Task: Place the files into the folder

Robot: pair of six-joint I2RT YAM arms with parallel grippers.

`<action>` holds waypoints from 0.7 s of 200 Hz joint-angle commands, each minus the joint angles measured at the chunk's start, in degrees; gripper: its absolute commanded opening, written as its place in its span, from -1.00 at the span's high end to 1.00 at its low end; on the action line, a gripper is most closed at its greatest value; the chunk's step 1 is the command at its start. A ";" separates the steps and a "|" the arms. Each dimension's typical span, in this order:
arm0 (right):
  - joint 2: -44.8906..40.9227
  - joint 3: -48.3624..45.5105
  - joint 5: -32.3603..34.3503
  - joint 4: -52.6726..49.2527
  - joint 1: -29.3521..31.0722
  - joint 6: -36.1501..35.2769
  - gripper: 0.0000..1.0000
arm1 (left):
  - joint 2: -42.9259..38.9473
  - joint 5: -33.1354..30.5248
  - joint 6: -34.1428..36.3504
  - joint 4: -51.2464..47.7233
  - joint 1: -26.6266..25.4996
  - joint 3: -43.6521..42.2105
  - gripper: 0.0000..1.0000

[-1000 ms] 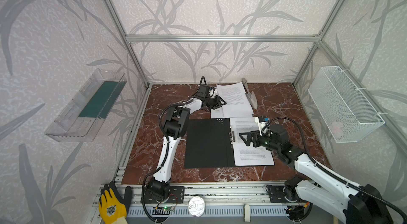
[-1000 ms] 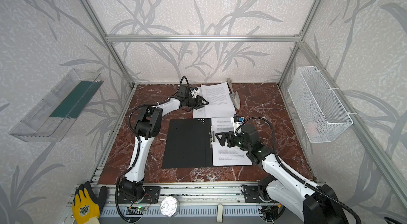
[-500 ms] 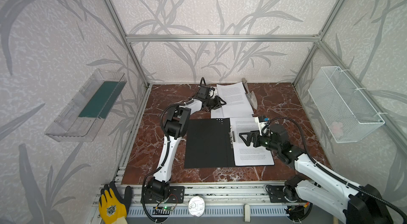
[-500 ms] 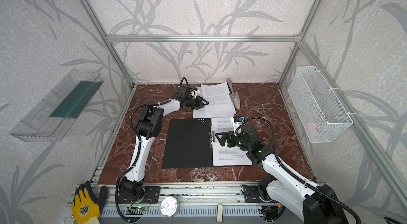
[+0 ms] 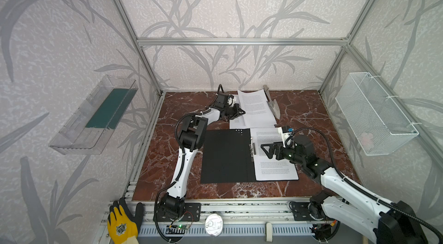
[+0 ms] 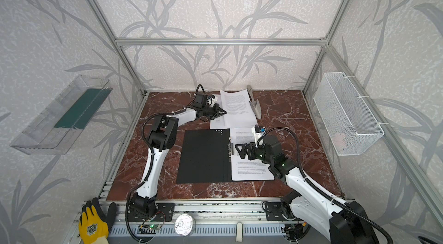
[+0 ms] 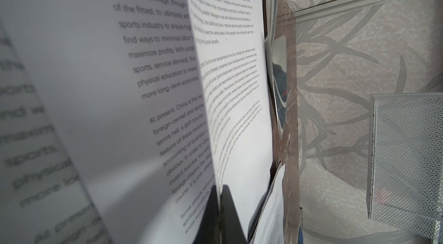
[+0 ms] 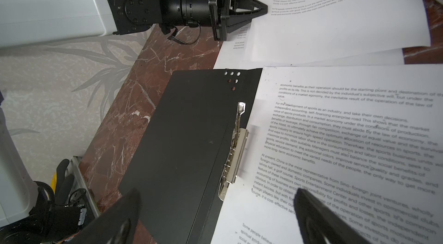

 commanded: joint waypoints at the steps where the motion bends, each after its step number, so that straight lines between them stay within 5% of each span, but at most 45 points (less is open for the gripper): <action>1: -1.12 -0.01 1.62 -1.11 -0.24 -1.39 -0.98 | -5.74 1.76 -1.54 2.45 -0.10 0.00 1.00; 70: -5.76 0.24 7.40 -5.73 -0.41 -2.67 -0.98 | -27.14 -1.38 0.27 6.43 -2.57 -15.66 1.00; 140: -25.05 -0.21 17.08 -17.48 -2.82 -0.65 -0.98 | -45.78 -10.25 7.09 1.62 -14.76 -29.85 1.00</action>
